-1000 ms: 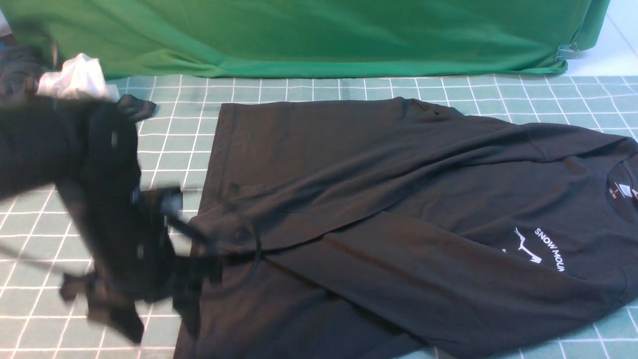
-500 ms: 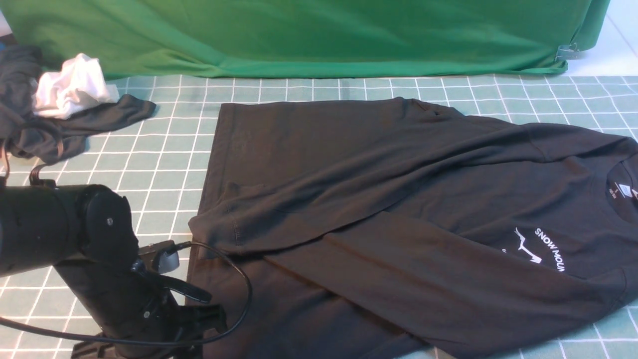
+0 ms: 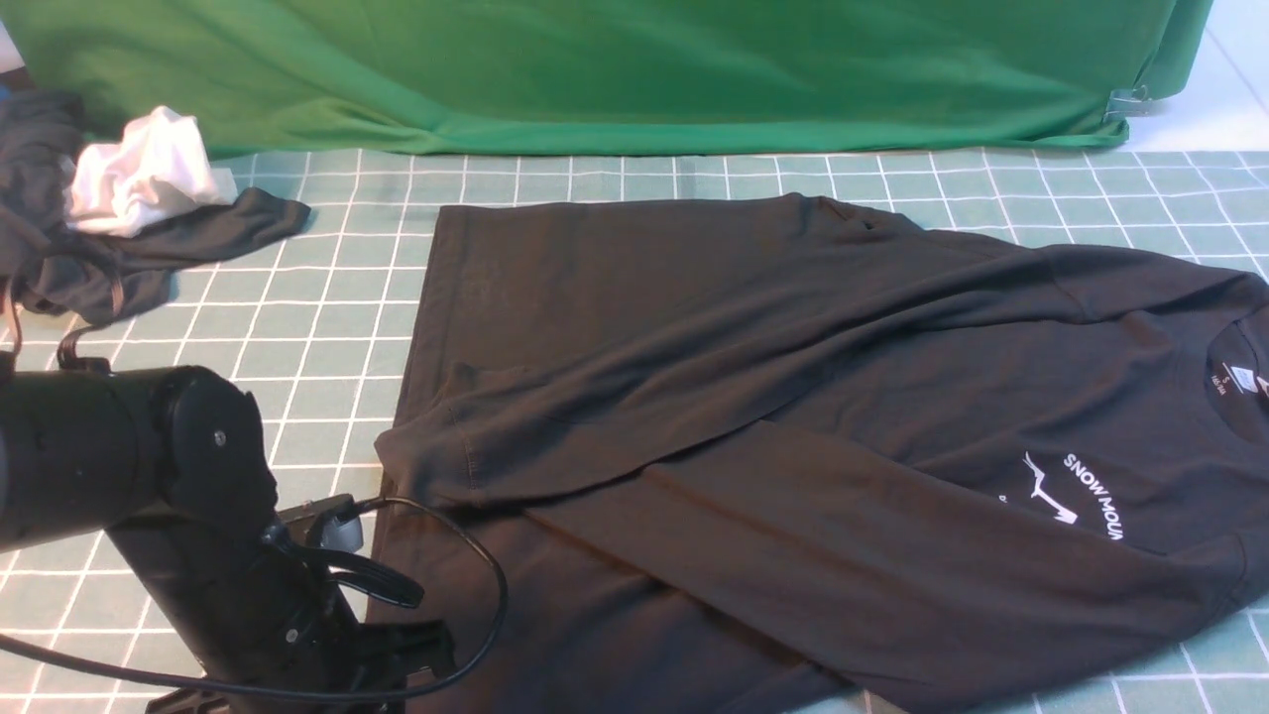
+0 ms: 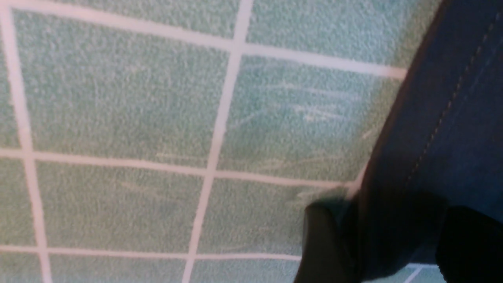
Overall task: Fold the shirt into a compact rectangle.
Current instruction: 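Grasp the near edge of the shirt at its hem and shoulder corners, then fold the black garment in half by bringing its near edge over to the far edge, then pull the folded dark garment lengthwise by its ends to straighten it flat on the table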
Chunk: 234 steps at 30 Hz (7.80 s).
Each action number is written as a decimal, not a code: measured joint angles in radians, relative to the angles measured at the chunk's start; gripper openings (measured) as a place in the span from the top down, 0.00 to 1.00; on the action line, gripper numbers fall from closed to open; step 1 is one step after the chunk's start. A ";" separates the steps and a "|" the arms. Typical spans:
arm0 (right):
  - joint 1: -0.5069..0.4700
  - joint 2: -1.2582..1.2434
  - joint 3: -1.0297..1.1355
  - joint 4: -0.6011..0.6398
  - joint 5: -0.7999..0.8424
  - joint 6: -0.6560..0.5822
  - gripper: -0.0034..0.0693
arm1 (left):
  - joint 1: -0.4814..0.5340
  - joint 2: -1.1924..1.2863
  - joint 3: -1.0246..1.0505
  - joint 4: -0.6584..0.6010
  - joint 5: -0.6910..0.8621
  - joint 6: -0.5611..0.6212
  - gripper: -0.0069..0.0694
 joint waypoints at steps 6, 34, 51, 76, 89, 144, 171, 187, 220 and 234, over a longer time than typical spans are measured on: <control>0.000 0.000 0.000 0.000 0.000 0.000 0.63 | 0.000 0.000 0.010 -0.012 -0.012 0.006 0.44; 0.466 0.335 0.000 -0.085 0.188 -0.140 0.26 | 0.000 -0.274 -0.011 0.100 -0.007 0.077 0.89; 0.738 0.746 0.000 -0.544 0.141 0.104 0.26 | 0.000 -0.275 -0.011 0.112 -0.049 0.077 0.89; 0.738 0.583 0.049 -0.407 0.276 0.098 0.90 | 0.000 -0.411 -0.030 0.100 0.133 0.077 0.89; 0.737 0.412 0.027 -0.418 0.330 0.158 0.90 | 0.000 -0.473 -0.068 0.068 0.123 0.054 0.89; 0.198 1.204 -1.034 -0.280 0.194 0.019 0.86 | 0.190 0.475 -1.019 0.246 -0.314 -0.079 0.51; 0.246 1.426 -1.047 -0.112 -0.088 -0.169 0.88 | 0.190 0.475 -1.134 0.228 -0.035 0.029 0.36; 0.195 1.457 -1.118 -0.109 -0.168 -0.061 0.90 | 0.190 0.477 -1.135 0.229 -0.067 0.062 0.36; 0.179 1.105 -1.118 -0.183 0.091 -0.049 0.59 | 0.206 0.713 -1.172 -0.019 -0.223 0.361 0.89; -0.045 1.073 -1.118 -0.243 0.459 -0.034 0.60 | 0.228 0.703 -1.206 0.037 -0.240 0.283 0.81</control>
